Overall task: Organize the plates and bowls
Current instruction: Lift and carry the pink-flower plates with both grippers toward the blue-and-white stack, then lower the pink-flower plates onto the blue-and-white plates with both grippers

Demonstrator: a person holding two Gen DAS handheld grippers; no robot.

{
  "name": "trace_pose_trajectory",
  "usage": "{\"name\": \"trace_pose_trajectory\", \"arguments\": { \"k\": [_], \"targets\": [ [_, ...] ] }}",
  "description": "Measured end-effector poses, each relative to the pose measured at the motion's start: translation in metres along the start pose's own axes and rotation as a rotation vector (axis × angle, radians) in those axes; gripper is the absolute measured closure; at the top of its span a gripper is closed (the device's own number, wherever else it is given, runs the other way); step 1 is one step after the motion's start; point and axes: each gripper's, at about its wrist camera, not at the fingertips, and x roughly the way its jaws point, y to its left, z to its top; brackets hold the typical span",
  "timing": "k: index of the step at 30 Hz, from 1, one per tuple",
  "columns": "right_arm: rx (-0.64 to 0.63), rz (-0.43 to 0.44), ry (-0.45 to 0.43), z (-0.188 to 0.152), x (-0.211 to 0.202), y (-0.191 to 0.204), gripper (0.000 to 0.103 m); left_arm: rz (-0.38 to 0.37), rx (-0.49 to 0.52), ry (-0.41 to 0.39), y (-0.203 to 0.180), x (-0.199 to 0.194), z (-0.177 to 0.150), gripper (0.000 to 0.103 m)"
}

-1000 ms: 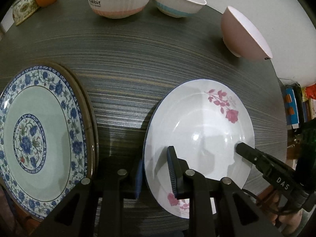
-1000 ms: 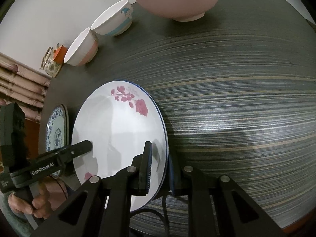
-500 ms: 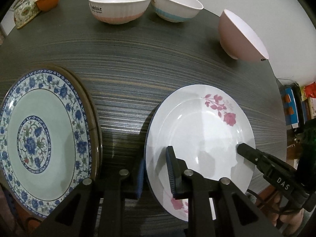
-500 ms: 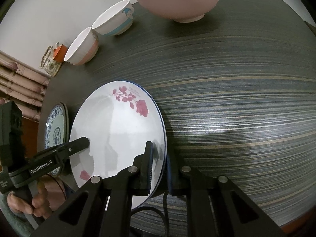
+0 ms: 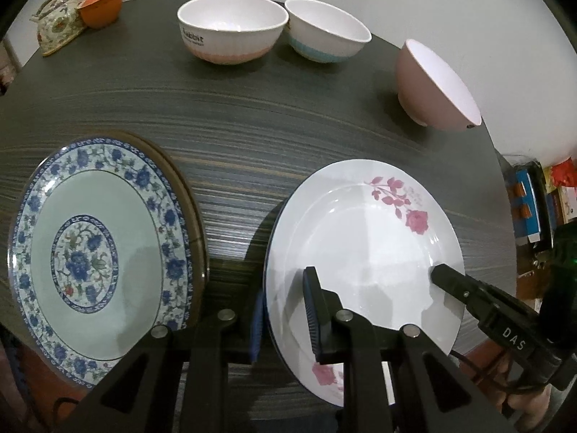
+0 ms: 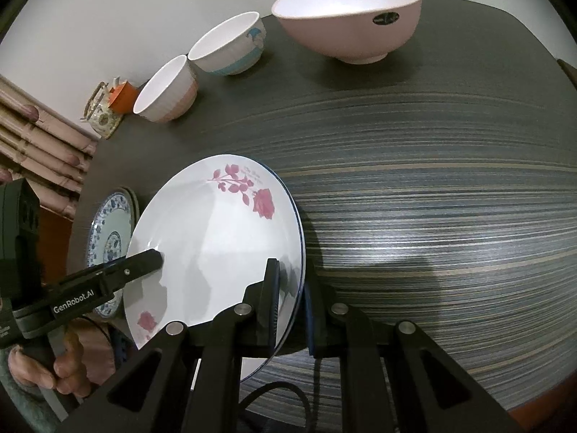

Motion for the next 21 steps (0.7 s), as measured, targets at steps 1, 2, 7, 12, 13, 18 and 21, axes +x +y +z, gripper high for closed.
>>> {"name": "trace_pose_trajectory", "arguments": {
  "k": [1, 2, 7, 12, 13, 18, 21],
  "targets": [
    [-0.001, 0.001, -0.002, 0.0, -0.001, 0.001, 0.09, -0.002, -0.004, -0.005, 0.002, -0.003, -0.001, 0.083],
    [-0.006, 0.002, -0.005, 0.0, -0.003, 0.003, 0.09, -0.002, -0.005, -0.008, 0.003, -0.006, -0.001, 0.083],
    [-0.027, 0.01, -0.022, 0.0, -0.01, 0.013, 0.09, -0.003, -0.028, -0.027, 0.015, -0.02, -0.007, 0.083],
    [-0.047, 0.022, -0.026, -0.001, -0.013, 0.024, 0.09, 0.002, -0.058, -0.049, 0.031, -0.037, -0.012, 0.083],
    [-0.052, 0.025, -0.026, 0.0, -0.012, 0.028, 0.09, 0.005, -0.065, -0.053, 0.036, -0.041, -0.013, 0.083],
    [-0.094, 0.036, -0.023, 0.003, -0.01, 0.051, 0.09, 0.022, -0.113, -0.081, 0.063, -0.058, -0.017, 0.083],
    [-0.12, 0.049, -0.018, 0.006, -0.006, 0.068, 0.09, 0.032, -0.141, -0.1, 0.078, -0.069, -0.019, 0.083]
  ]
}}
